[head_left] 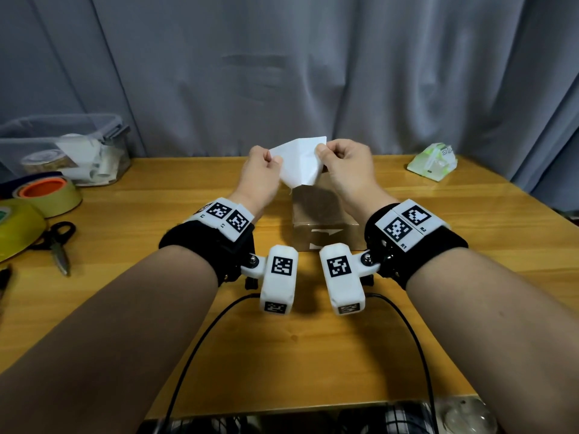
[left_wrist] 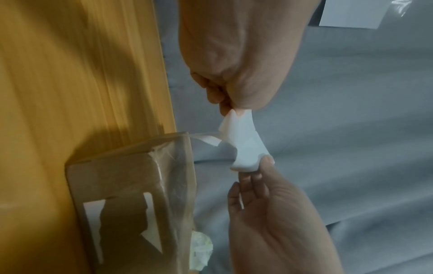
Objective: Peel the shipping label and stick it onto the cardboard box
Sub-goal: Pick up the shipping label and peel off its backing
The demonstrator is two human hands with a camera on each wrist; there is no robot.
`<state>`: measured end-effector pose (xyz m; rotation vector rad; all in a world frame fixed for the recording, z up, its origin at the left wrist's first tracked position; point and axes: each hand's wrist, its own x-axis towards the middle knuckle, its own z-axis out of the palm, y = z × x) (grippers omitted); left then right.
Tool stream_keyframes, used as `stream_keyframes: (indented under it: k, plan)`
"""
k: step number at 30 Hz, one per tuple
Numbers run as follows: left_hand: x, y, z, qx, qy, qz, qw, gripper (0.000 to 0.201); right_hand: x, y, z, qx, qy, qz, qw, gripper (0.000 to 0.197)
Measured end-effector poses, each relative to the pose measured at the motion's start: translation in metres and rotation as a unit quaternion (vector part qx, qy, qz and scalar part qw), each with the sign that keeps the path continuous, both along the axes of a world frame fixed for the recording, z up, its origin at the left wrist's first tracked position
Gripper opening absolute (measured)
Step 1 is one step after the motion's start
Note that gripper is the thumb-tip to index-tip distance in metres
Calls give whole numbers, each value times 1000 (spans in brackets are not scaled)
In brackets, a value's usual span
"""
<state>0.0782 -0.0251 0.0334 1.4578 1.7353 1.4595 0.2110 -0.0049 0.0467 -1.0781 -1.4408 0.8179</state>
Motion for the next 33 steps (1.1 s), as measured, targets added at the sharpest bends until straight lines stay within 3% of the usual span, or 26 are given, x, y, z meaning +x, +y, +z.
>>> stream_keyframes:
  k: [13,20,25,27,31,33]
  plan:
    - [-21,-1,-12,-13,64,37,997,11,10,2,2,-12,2,3,1000,20]
    - [-12,2,-11,35,-104,27,994,7,7,-4,3,-44,56,53,996,24]
    - [-15,3,-8,93,-81,40,992,9,9,-4,4,-31,68,37,997,24]
    - [-15,-1,-6,102,-89,10,991,12,12,-1,5,-26,80,26,996,23]
    - [-10,-10,1,73,-199,-98,972,33,16,5,4,-31,101,6,994,27]
    - [-11,-11,4,40,-193,-123,973,35,18,7,4,-35,102,-3,994,28]
